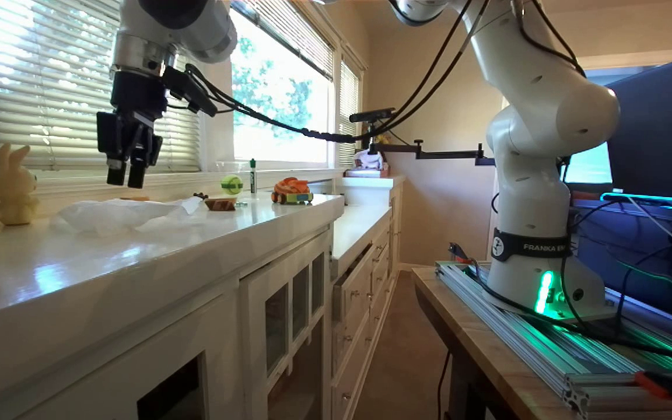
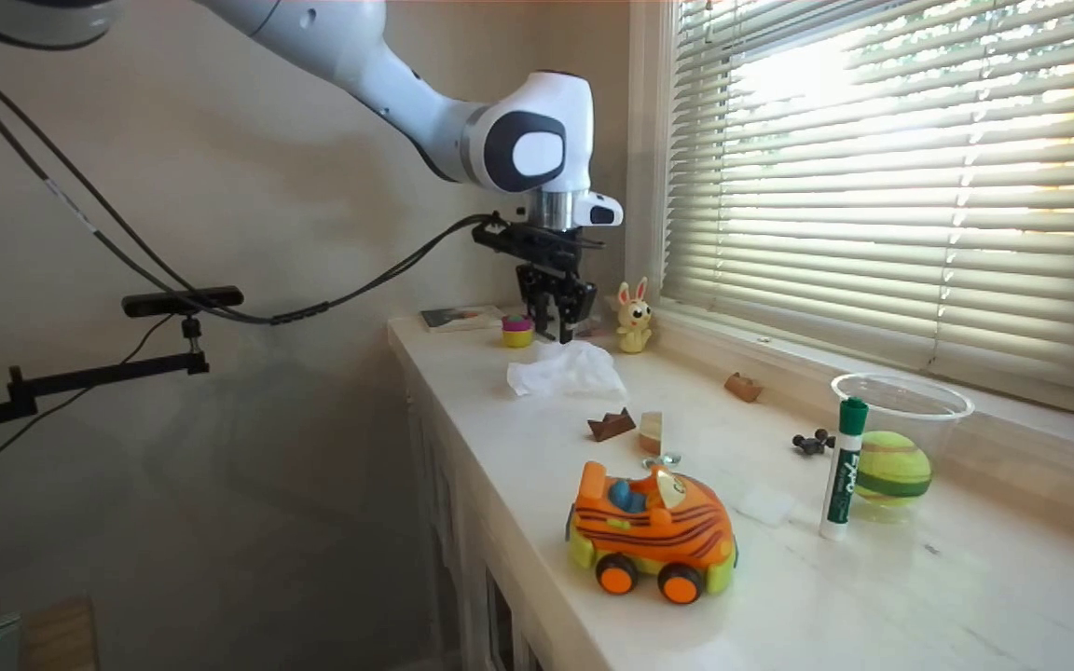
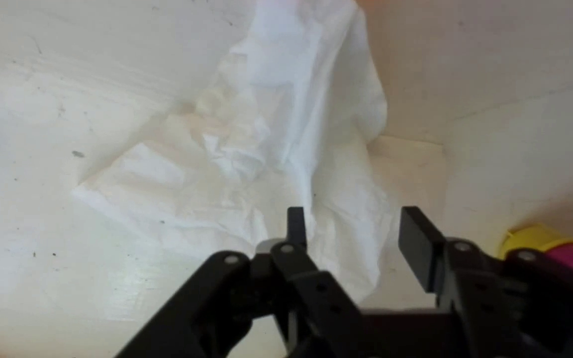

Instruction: Use the paper towel to wipe the surface

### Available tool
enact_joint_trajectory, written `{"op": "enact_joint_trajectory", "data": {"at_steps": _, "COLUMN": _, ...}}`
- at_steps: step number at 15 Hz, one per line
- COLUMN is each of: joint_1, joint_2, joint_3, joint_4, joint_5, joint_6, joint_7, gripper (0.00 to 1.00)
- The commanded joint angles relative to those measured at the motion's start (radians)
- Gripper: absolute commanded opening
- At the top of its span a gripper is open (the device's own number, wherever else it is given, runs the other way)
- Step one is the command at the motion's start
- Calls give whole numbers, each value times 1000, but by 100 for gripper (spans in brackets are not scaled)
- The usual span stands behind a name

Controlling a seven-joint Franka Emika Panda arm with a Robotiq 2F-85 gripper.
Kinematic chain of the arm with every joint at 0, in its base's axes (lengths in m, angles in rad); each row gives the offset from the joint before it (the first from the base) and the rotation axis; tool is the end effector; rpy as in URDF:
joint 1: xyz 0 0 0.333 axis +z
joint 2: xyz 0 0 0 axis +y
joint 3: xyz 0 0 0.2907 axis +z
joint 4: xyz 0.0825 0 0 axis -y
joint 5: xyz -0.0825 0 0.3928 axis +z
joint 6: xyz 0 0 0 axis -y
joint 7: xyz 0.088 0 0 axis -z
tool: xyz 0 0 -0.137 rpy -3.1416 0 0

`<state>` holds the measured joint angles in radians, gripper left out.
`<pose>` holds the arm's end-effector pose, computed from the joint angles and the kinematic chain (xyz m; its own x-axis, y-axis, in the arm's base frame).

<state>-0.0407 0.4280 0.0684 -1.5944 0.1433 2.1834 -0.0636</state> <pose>0.6939 0.0234 0.3463 0.9866 -0.0024 0.1631 0.0218 -0.9890 -0.1465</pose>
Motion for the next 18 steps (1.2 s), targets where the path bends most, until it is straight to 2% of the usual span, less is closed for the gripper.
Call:
{"op": "enact_joint_trajectory", "data": {"at_steps": 1, "joint_1": 18, "joint_2": -53, "joint_3": -21, "joint_4": -33, "joint_5": -5, "joint_6": -38, "joint_7": 50, "gripper": 85}}
{"op": "enact_joint_trajectory", "data": {"at_steps": 3, "joint_1": -4, "joint_2": -65, "joint_3": -13, "joint_4": -35, "joint_5": 42, "joint_6": -107, "joint_7": 31, "gripper": 98}}
{"op": "enact_joint_trajectory", "data": {"at_steps": 4, "joint_1": -16, "joint_2": -74, "joint_3": -6, "joint_4": -42, "joint_5": 68, "joint_6": -116, "joint_7": 7, "gripper": 100}}
{"op": "enact_joint_trajectory", "data": {"at_steps": 5, "joint_1": -18, "joint_2": -86, "joint_3": -8, "joint_4": -49, "joint_5": 78, "joint_6": -135, "joint_7": 8, "gripper": 100}}
{"op": "enact_joint_trajectory", "data": {"at_steps": 6, "joint_1": 4, "joint_2": -100, "joint_3": -27, "joint_4": -58, "joint_5": 11, "joint_6": -125, "joint_7": 24, "gripper": 100}}
{"op": "enact_joint_trajectory", "data": {"at_steps": 7, "joint_1": 0, "joint_2": -41, "joint_3": -22, "joint_4": -1, "joint_5": 31, "joint_6": -118, "joint_7": 17, "gripper": 100}}
{"op": "enact_joint_trajectory", "data": {"at_steps": 18, "joint_1": 3, "joint_2": -69, "joint_3": -28, "joint_4": -25, "joint_5": 29, "joint_6": -120, "joint_7": 18, "gripper": 100}}
